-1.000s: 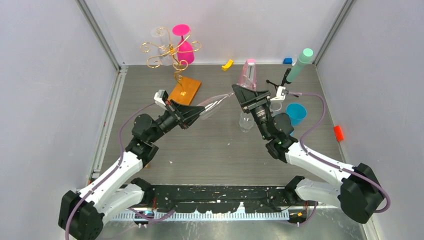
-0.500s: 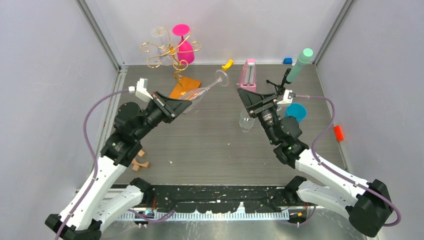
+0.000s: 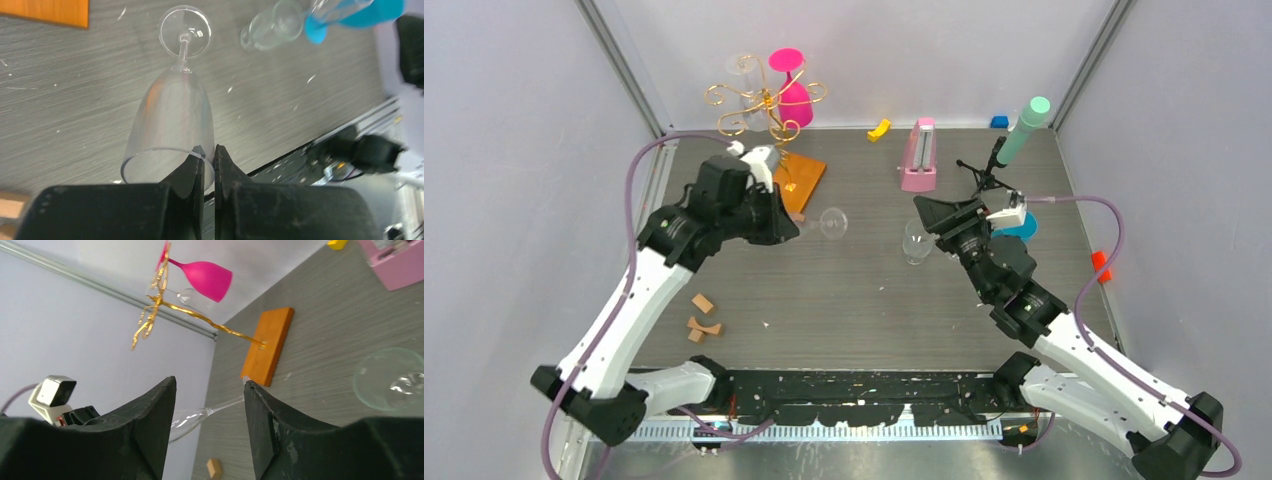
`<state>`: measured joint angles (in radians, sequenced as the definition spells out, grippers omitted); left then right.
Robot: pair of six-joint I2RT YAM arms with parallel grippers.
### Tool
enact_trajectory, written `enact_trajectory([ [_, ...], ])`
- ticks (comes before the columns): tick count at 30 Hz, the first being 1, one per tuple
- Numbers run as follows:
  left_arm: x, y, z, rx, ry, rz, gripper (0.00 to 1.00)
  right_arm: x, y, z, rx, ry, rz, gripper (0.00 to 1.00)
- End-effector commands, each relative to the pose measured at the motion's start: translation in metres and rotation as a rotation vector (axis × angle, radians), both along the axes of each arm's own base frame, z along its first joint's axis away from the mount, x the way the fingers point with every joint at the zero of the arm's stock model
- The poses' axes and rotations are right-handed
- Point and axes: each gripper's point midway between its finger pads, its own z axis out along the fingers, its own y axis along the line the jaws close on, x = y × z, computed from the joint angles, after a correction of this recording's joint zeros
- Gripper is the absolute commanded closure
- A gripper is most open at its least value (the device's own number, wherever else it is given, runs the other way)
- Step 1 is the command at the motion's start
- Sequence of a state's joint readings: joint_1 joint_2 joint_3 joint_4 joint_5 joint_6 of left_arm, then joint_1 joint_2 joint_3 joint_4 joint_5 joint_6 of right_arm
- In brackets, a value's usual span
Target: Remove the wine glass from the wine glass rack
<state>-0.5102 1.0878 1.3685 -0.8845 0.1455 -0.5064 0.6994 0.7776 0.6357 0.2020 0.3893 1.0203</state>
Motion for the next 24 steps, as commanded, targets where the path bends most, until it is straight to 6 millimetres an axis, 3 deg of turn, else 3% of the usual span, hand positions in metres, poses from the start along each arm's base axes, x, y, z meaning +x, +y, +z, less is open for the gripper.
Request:
enact_trajectory([
  [1,-0.008,-0.003,-0.012,0.204,0.026,-0.176,1.0,-0.001,-0.02,-0.007,-0.084,0.042,-0.083,0.43],
  [7,0.012,-0.023,-0.014,0.297,0.042,-0.261,1.0,-0.012,-0.039,-0.026,-0.132,0.095,-0.125,0.44],
  [11,0.028,-0.042,-0.028,0.418,0.085,-0.302,1.0,-0.019,-0.053,-0.033,-0.15,0.106,-0.161,0.44],
  [19,0.024,-0.105,-0.06,0.595,0.134,-0.538,1.0,-0.031,-0.08,-0.03,-0.173,0.099,-0.235,0.44],
  [24,0.034,-0.122,-0.074,0.677,0.155,-0.574,1.0,-0.036,-0.093,-0.032,-0.19,0.101,-0.276,0.43],
])
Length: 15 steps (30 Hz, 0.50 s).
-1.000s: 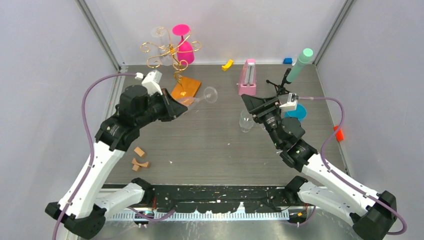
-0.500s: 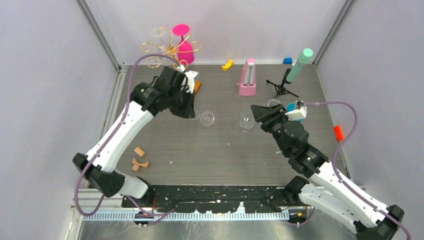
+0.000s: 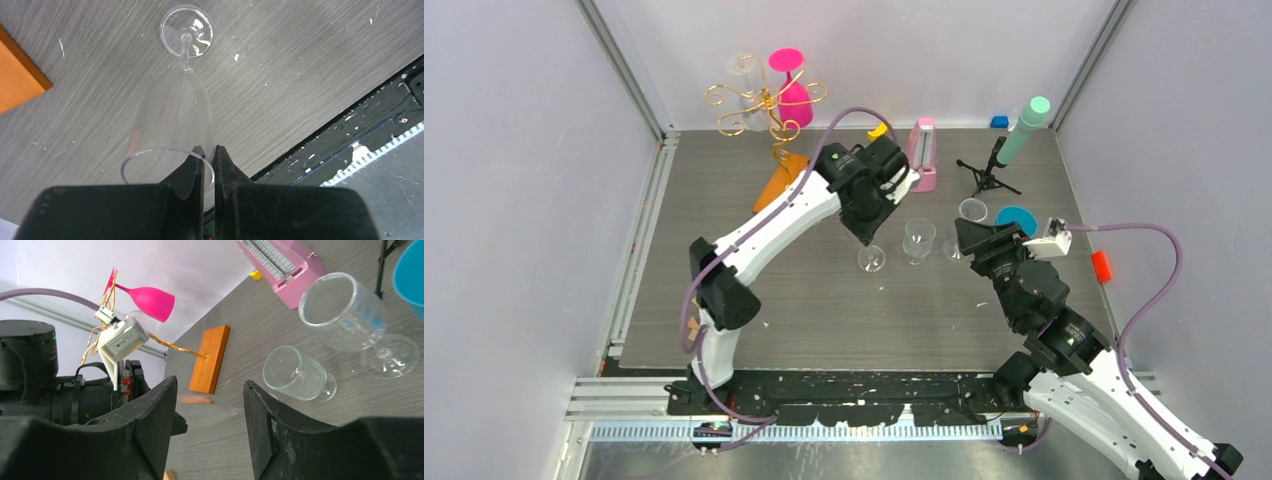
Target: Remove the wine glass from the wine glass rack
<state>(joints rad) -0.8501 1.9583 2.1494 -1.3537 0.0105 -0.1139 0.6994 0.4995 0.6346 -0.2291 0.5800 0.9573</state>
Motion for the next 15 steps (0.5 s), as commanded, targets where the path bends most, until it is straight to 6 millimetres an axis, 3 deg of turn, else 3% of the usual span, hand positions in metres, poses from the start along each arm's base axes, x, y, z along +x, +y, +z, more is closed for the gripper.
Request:
enact_trajectory([
  [1,0.005,0.004,0.009,0.065,-0.028,-0.053,1.0,-0.001,-0.021,-0.002,-0.034,-0.003,-0.091,0.43],
  [9,0.012,-0.004,-0.003,0.101,-0.009,-0.092,1.0,-0.005,-0.028,0.0,-0.039,-0.015,-0.108,0.43],
  [15,0.022,-0.01,-0.002,0.097,-0.036,-0.093,0.94,-0.005,-0.027,-0.002,-0.039,-0.007,-0.103,0.43],
])
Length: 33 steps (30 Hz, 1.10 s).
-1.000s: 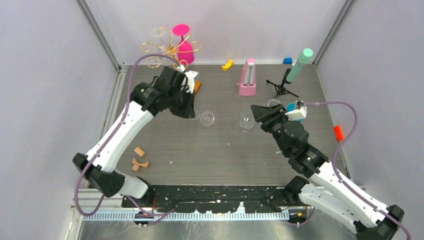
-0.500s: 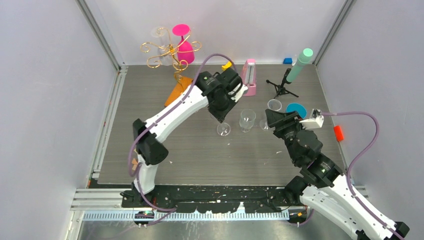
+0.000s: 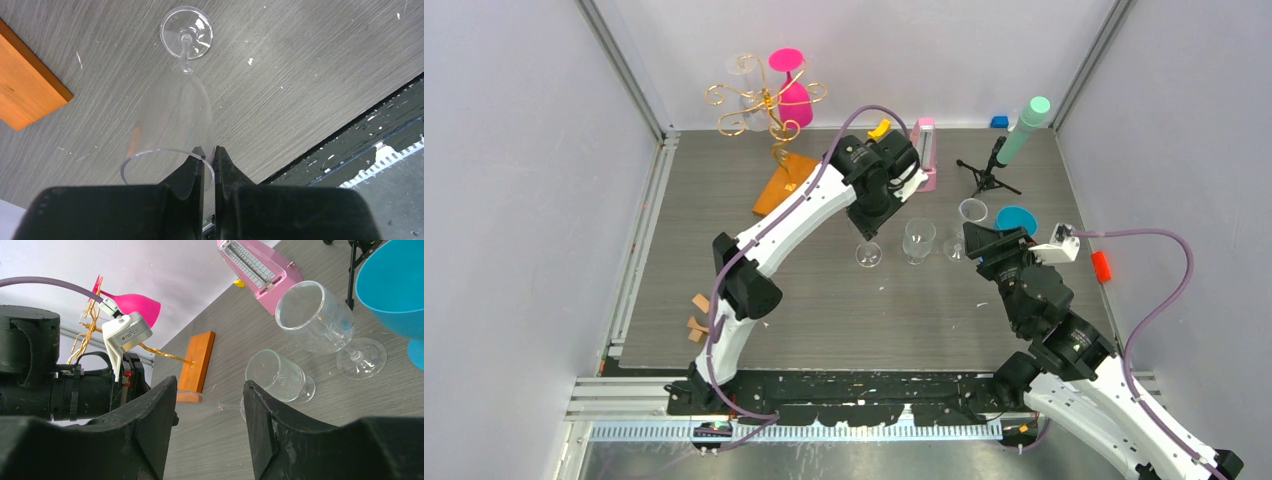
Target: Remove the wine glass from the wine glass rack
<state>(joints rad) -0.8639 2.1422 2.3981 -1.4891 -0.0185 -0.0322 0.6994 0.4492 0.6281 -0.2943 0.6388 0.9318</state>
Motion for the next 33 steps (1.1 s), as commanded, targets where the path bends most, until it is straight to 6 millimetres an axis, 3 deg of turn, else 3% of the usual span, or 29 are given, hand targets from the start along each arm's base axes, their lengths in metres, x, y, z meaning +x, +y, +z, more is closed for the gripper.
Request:
enact_trajectory([
  [1,0.01,0.0,0.011,-0.001,-0.051,-0.014,0.93,0.0,-0.009,0.004,0.002,-0.013,-0.047,0.43],
  [6,0.017,-0.006,0.012,-0.011,-0.07,-0.041,0.87,-0.003,-0.012,0.002,0.006,0.0,-0.051,0.43],
  [11,0.024,-0.007,0.026,-0.034,-0.129,-0.039,0.73,-0.004,-0.012,0.005,0.014,-0.001,-0.049,0.43],
  [19,0.036,-0.012,0.075,-0.158,-0.286,-0.034,0.49,-0.003,-0.006,0.002,0.034,0.016,-0.031,0.43],
  [25,0.029,-0.015,0.106,-0.261,-0.34,-0.068,0.36,-0.001,-0.002,0.003,0.041,0.025,-0.023,0.43],
  [33,0.043,0.011,0.153,-0.392,-0.476,0.022,0.16,0.007,0.012,0.007,0.061,0.015,0.008,0.43],
])
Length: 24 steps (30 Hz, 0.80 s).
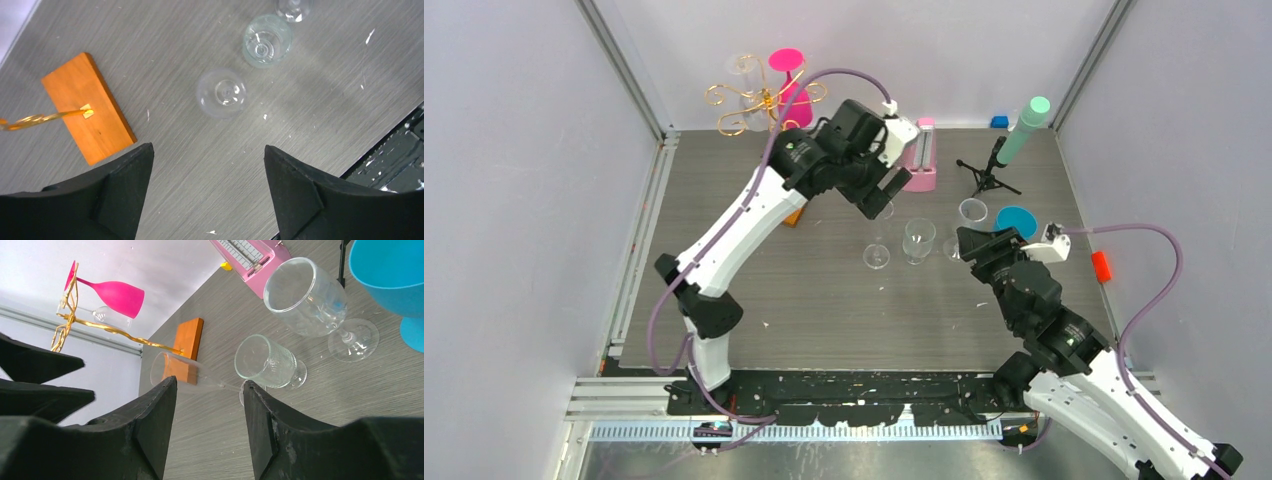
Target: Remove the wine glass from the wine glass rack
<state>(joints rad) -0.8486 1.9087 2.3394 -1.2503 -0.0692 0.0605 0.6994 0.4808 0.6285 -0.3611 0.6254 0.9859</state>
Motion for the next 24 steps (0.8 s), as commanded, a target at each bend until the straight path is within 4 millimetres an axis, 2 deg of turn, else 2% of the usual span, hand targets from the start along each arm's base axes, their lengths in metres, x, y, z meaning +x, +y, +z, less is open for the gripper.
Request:
enact_trajectory([
  [1,0.022,0.017,0.06,-0.19,-0.149,0.074,0.13,0.01,0.01,0.025,0.062,-0.055,0.003,0.43],
  [3,0.033,0.032,0.082,-0.271,-0.192,0.129,0.03,0.014,0.016,0.027,0.064,-0.054,0.016,0.43],
  [6,0.055,0.061,0.116,-0.409,-0.252,0.251,0.0,0.019,0.023,0.025,0.06,-0.044,0.028,0.43],
  [9,0.084,0.102,0.151,-0.549,-0.344,0.405,0.0,0.022,0.027,0.02,0.055,-0.03,0.029,0.44],
  [11,0.104,0.143,0.171,-0.657,-0.389,0.532,0.0,0.023,0.028,0.017,0.06,-0.023,0.028,0.44],
  [14,0.126,0.18,0.182,-0.764,-0.409,0.65,0.04,0.023,0.027,0.015,0.061,-0.019,0.026,0.44],
  [15,0.135,0.195,0.185,-0.821,-0.4,0.715,0.09,0.023,0.027,0.015,0.061,-0.019,0.023,0.44],
  [17,0.151,0.218,0.184,-0.931,-0.36,0.813,0.26,0.023,0.026,0.014,0.061,-0.02,0.019,0.45],
  [18,0.164,0.236,0.18,-0.994,-0.341,0.893,0.35,0.023,0.026,0.015,0.062,-0.021,0.018,0.45],
  [20,0.181,0.252,0.175,-1.088,-0.316,0.975,0.45,0.023,0.026,0.015,0.062,-0.02,0.018,0.45],
  [22,0.197,0.268,0.171,-1.121,-0.331,1.073,0.46,0.023,0.027,0.015,0.054,-0.018,0.022,0.45],
  [24,0.21,0.273,0.17,-1.147,-0.334,1.121,0.45,0.023,0.027,0.016,0.046,-0.018,0.029,0.45],
])
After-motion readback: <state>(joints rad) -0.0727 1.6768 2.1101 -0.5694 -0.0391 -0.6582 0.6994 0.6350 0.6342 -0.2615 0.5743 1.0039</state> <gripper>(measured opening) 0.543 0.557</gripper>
